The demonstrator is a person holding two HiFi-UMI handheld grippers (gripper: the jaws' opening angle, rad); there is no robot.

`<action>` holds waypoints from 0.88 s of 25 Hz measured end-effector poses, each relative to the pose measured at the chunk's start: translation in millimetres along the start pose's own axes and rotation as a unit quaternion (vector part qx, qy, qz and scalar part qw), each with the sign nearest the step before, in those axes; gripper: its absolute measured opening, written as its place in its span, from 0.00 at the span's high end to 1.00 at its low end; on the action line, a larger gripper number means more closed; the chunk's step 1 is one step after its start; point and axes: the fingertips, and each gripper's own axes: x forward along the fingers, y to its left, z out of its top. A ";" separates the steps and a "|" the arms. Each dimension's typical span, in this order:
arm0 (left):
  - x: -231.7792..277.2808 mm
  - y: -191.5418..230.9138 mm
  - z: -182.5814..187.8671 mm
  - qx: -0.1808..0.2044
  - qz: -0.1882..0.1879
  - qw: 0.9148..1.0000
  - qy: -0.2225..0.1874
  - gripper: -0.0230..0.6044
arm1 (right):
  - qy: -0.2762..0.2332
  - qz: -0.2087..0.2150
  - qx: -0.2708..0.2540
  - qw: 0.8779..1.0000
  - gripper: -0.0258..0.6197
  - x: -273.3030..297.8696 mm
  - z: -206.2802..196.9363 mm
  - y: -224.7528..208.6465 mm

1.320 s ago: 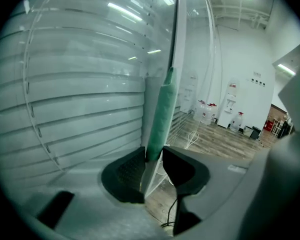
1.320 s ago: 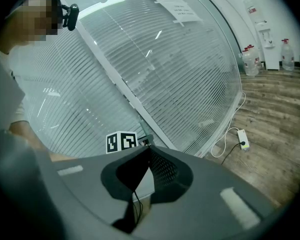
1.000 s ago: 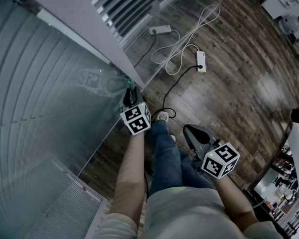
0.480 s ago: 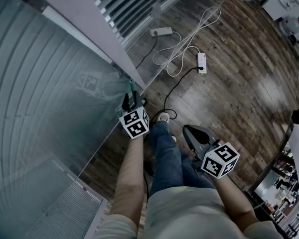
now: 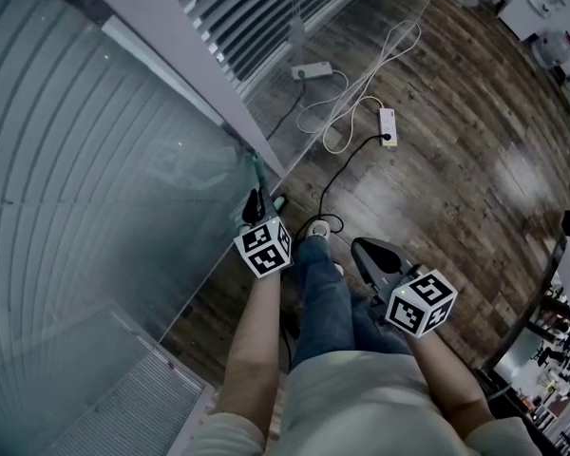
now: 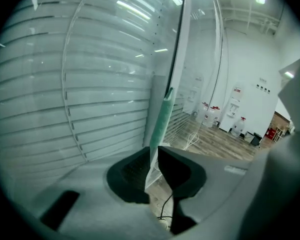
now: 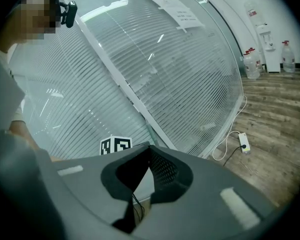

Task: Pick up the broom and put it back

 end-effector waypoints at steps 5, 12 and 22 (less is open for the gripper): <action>-27.5 -11.8 11.4 -0.002 -0.012 1.000 -0.011 0.96 | -0.007 0.001 -0.006 1.000 0.95 -11.2 3.6 7.3; -71.6 -24.6 19.6 -0.019 -0.031 0.999 -0.015 0.96 | -0.017 0.005 -0.013 1.000 0.95 -24.0 5.5 22.3; -133.2 -52.0 39.9 -0.025 -0.070 0.997 -0.013 0.96 | -0.033 0.001 -0.026 0.999 0.95 -48.8 14.5 37.1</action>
